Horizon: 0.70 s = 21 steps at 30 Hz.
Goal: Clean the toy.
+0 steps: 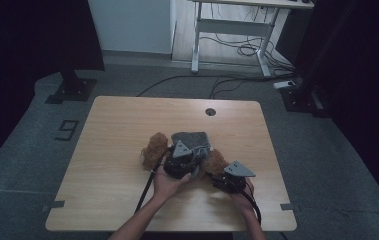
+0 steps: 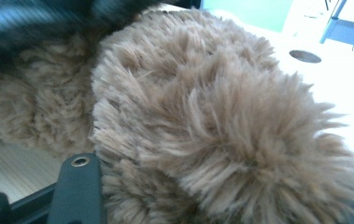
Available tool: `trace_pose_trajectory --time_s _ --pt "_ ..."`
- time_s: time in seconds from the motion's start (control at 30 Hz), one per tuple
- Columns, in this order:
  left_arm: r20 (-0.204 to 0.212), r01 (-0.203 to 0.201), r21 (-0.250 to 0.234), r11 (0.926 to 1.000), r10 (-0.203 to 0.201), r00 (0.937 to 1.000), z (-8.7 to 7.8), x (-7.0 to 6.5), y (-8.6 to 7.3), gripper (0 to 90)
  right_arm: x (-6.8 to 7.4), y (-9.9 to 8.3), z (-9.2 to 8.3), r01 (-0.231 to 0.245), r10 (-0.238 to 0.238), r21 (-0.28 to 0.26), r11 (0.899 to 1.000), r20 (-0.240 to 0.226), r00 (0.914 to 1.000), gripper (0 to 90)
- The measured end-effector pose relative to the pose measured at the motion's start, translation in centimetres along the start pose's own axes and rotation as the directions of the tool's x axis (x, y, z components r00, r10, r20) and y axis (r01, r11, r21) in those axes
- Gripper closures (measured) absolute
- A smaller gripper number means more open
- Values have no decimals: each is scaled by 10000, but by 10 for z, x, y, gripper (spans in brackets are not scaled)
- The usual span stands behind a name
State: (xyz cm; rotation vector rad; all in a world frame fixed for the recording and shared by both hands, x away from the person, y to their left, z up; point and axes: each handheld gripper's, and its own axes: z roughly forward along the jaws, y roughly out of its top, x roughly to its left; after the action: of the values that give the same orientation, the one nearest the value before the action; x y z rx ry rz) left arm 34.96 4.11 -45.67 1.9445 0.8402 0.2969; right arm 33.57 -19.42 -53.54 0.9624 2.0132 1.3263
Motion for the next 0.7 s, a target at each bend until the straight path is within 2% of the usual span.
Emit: trace_pose_trajectory --time_s 0.07,0.13,0.2,0.27,0.37,0.4,0.5,0.57,0.63,0.7 --pt "-202 30 -166 9999 -33 9998 -11 7 0 807 0 0 0 -2 2 4 10000 42 10000 390" --pt "-599 120 -312 9994 -139 9981 -22 16 0 805 0 -1 0 -36 36 6 10000 28 10000 392" --pt "-816 537 -302 9981 -560 9951 -31 31 -2 803 -1 -2 -1 -39 39 -18 10000 8 10000 393" --pt "-1026 945 -221 9953 -962 9901 -38 48 -6 803 -2 -3 -1 6 -6 -71 10000 -35 10000 393" --pt "-1458 1272 -67 9919 -1268 9811 -44 67 -14 802 -2 -3 -1 78 -79 -113 9999 -83 9999 394" --pt "-1480 1404 22 9901 -1385 9792 -46 73 -17 802 -2 -3 -1 85 -86 -121 9999 -99 9999 393" --pt "-1688 1477 233 9888 -1418 9754 -54 83 -30 802 -1 -3 -2 182 -183 -130 9998 -107 9998 393" --pt "-2016 1498 312 9882 -1406 9693 -62 89 -37 802 -1 -3 -2 210 -211 -131 9997 -115 9997 394" --pt "-2199 1684 268 9854 -1585 9626 -71 96 -41 800 -1 -3 -2 202 -204 -137 9997 -123 9997 395" --pt "-2245 1747 119 9846 -1676 9599 -79 98 -41 799 0 -3 -2 243 -244 -133 9996 -87 9997 395"
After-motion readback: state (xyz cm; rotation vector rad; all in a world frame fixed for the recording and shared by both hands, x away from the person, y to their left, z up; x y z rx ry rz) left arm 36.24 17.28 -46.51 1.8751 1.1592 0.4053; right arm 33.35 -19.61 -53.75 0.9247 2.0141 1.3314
